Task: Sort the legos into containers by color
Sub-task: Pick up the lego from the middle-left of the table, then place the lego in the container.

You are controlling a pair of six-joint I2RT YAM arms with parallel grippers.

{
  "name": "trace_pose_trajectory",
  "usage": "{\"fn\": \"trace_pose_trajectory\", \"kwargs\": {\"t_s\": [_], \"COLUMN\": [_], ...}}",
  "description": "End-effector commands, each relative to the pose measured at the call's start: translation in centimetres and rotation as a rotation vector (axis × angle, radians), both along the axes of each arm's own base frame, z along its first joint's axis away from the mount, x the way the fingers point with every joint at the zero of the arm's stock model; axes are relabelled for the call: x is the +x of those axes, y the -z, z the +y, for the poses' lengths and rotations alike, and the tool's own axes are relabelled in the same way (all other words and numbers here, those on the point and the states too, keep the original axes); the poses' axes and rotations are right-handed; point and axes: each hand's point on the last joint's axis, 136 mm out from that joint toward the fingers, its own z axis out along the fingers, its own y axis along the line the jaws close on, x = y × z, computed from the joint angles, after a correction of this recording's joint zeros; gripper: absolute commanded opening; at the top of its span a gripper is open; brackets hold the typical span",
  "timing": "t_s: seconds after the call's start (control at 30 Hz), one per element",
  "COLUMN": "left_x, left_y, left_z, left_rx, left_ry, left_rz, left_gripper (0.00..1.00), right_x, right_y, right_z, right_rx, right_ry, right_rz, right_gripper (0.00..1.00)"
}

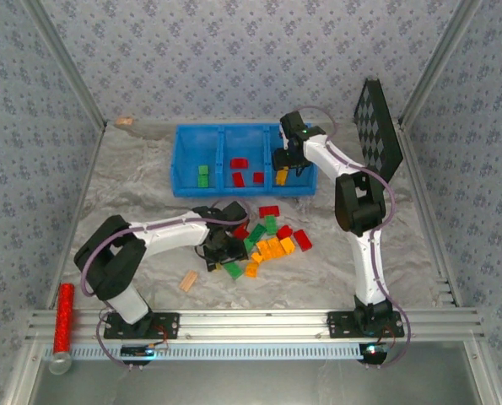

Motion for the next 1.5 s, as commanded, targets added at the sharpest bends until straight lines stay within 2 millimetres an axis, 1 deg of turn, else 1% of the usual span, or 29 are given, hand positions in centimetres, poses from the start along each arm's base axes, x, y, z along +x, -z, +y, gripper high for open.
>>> {"fn": "trace_pose_trajectory", "kwargs": {"t_s": [0.0,0.1,0.2,0.3,0.37,0.5,0.63,0.7,0.73,0.77,0.8,0.87,0.9,0.93,1.03,1.07,1.13,1.33,1.47], "left_x": [0.2,0.2,0.1,-0.1,-0.4,-0.6,-0.2,0.4,1.0,1.1,1.6,3.0,3.6,4.4,7.1,8.2,10.3,17.1,21.4], "left_y": [-0.6,-0.4,-0.1,0.3,0.6,0.8,0.2,-0.5,-1.2,-1.6,-2.3,-3.8,-4.5,-5.4,-7.9,-8.8,-10.2,-14.5,-16.4], "left_z": [-1.1,-1.2,-1.3,-1.5,-1.6,-1.5,-1.5,-1.5,-1.6,-1.0,-0.7,0.2,0.7,1.2,2.9,3.4,4.5,7.5,9.0], "left_rx": [-0.025,-0.023,-0.02,-0.019,-0.02,-0.021,-0.026,-0.039,-0.055,-0.042,-0.044,-0.044,-0.039,-0.037,-0.027,-0.025,-0.018,-0.006,0.02], "left_ry": [-0.005,-0.008,-0.005,-0.001,0.002,0.014,0.022,0.02,0.017,0.016,0.012,0.006,0.004,0.002,-0.016,-0.021,-0.037,-0.085,-0.101], "left_rz": [0.002,0.005,0.015,0.031,0.047,0.062,0.052,0.038,0.021,0.021,0.006,-0.034,-0.05,-0.074,-0.149,-0.179,-0.233,-0.387,-0.456], "left_gripper": [0.68,0.65,0.58,0.49,0.43,0.31,0.26,0.24,0.23,0.23,0.22,0.22,0.22,0.22,0.22,0.22,0.22,0.22,0.22], "right_x": [0.1,0.2,0.2,-0.4,-1.1,-3.0,-5.2,-6.7,-7.6,-8.6,-9.5,-11.4,-12.6,-13.4,-16.0,-17.1,-18.6,-21.7,-23.1], "right_y": [-1.8,-3.5,-5.8,-8.3,-9.8,-11.2,-11.8,-11.5,-11.3,-10.9,-10.6,-10.1,-9.2,-9.2,-7.5,-6.2,-4.6,-0.3,0.9], "right_z": [-0.1,0.1,0.1,0.1,-0.4,-1.5,-3.1,-3.7,-4.0,-4.3,-4.5,-5.0,-5.2,-5.4,-5.8,-6.1,-6.1,-5.5,-5.0], "right_rx": [0.025,0.044,0.06,0.074,0.074,0.063,0.045,0.045,0.047,0.05,0.052,0.064,0.067,0.08,0.106,0.107,0.127,0.148,0.128], "right_ry": [-0.007,-0.014,-0.013,-0.018,-0.013,-0.001,0.014,0.026,0.027,0.031,0.034,0.047,0.05,0.058,0.091,0.105,0.115,0.123,0.115], "right_rz": [-0.031,-0.066,-0.107,-0.144,-0.164,-0.162,-0.163,-0.15,-0.141,-0.129,-0.118,-0.1,-0.078,-0.078,-0.042,-0.013,0.017,0.081,0.104], "right_gripper": [0.66,0.66,0.65,0.65,0.65,0.65,0.65,0.65,0.65,0.65,0.65,0.66,0.66,0.67,0.67,0.67,0.67,0.67,0.68]}}
